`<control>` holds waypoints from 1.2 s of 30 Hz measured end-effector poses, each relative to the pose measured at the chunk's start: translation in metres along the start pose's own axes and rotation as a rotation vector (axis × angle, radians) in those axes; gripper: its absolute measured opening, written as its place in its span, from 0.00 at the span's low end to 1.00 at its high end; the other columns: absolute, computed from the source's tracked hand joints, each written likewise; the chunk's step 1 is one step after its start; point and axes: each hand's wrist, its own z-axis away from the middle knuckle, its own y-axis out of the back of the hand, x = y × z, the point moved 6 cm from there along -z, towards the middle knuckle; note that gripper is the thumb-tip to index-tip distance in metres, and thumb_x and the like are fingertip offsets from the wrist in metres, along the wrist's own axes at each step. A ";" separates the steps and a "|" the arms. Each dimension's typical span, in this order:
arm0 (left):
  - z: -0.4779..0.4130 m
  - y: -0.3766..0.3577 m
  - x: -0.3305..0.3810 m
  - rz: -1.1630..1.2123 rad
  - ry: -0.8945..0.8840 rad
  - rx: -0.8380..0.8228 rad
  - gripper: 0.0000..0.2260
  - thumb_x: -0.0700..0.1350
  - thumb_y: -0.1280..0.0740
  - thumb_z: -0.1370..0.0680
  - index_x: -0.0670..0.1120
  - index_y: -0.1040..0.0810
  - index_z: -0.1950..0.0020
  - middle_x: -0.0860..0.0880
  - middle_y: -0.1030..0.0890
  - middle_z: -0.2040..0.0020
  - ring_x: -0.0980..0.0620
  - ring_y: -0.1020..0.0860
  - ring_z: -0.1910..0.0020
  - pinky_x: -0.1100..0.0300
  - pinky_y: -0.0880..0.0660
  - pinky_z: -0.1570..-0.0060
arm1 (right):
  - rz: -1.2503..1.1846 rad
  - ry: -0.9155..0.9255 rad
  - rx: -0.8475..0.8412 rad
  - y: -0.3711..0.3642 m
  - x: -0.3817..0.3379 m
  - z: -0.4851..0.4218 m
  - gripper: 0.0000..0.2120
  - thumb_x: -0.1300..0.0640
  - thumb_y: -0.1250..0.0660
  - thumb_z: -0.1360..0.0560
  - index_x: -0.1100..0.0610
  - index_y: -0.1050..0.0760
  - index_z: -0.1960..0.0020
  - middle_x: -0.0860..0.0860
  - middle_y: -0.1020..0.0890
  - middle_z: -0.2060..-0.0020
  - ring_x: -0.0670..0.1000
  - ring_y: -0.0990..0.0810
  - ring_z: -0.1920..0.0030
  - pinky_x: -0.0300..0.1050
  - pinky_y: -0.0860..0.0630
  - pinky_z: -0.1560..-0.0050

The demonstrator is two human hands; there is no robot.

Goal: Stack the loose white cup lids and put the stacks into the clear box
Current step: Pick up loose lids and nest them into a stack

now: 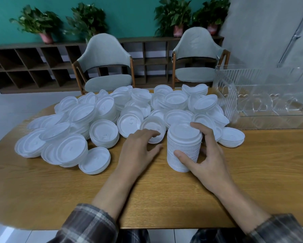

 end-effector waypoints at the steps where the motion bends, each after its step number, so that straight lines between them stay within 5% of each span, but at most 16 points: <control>1: -0.002 -0.002 0.001 -0.029 -0.009 0.001 0.16 0.51 0.22 0.24 0.51 0.17 0.38 0.56 0.16 0.44 0.54 0.19 0.45 0.54 0.25 0.44 | 0.001 -0.002 -0.001 0.000 0.000 0.000 0.35 0.40 0.23 0.31 0.38 0.34 0.28 0.32 0.26 0.34 0.42 0.26 0.31 0.52 0.23 0.33; 14: -0.001 0.002 0.009 0.006 0.027 0.174 0.07 0.40 0.27 0.24 0.45 0.15 0.47 0.52 0.18 0.58 0.52 0.19 0.60 0.49 0.21 0.57 | -0.002 -0.001 -0.001 -0.001 -0.002 0.000 0.35 0.40 0.23 0.31 0.38 0.34 0.28 0.33 0.26 0.34 0.42 0.26 0.31 0.55 0.23 0.33; 19: 0.007 0.023 0.008 0.326 0.146 0.288 0.06 0.39 0.29 0.21 0.47 0.15 0.47 0.54 0.19 0.56 0.53 0.20 0.54 0.57 0.24 0.53 | 0.002 -0.005 -0.003 0.000 -0.001 0.000 0.35 0.39 0.23 0.31 0.38 0.34 0.28 0.34 0.26 0.34 0.43 0.25 0.31 0.55 0.23 0.33; 25: 0.004 0.027 -0.004 0.772 0.350 0.284 0.09 0.43 0.35 0.15 0.46 0.16 0.40 0.48 0.14 0.44 0.46 0.17 0.41 0.47 0.20 0.40 | -0.016 0.001 0.006 -0.001 0.002 -0.002 0.34 0.35 0.26 0.30 0.39 0.33 0.28 0.36 0.26 0.34 0.44 0.26 0.31 0.53 0.24 0.32; 32: -0.007 0.026 -0.008 1.310 0.559 0.236 0.13 0.37 0.38 0.14 0.37 0.19 0.33 0.44 0.13 0.42 0.48 0.14 0.43 0.58 0.16 0.49 | -0.044 0.021 0.041 -0.001 0.001 -0.005 0.30 0.37 0.26 0.28 0.43 0.30 0.30 0.38 0.23 0.35 0.48 0.24 0.31 0.50 0.23 0.34; 36: -0.022 0.024 0.011 1.327 0.534 0.017 0.12 0.36 0.36 0.16 0.41 0.16 0.37 0.45 0.13 0.42 0.50 0.15 0.45 0.59 0.17 0.52 | -0.032 0.035 0.031 -0.001 0.000 -0.005 0.31 0.37 0.26 0.28 0.40 0.32 0.29 0.37 0.24 0.34 0.47 0.23 0.32 0.50 0.22 0.35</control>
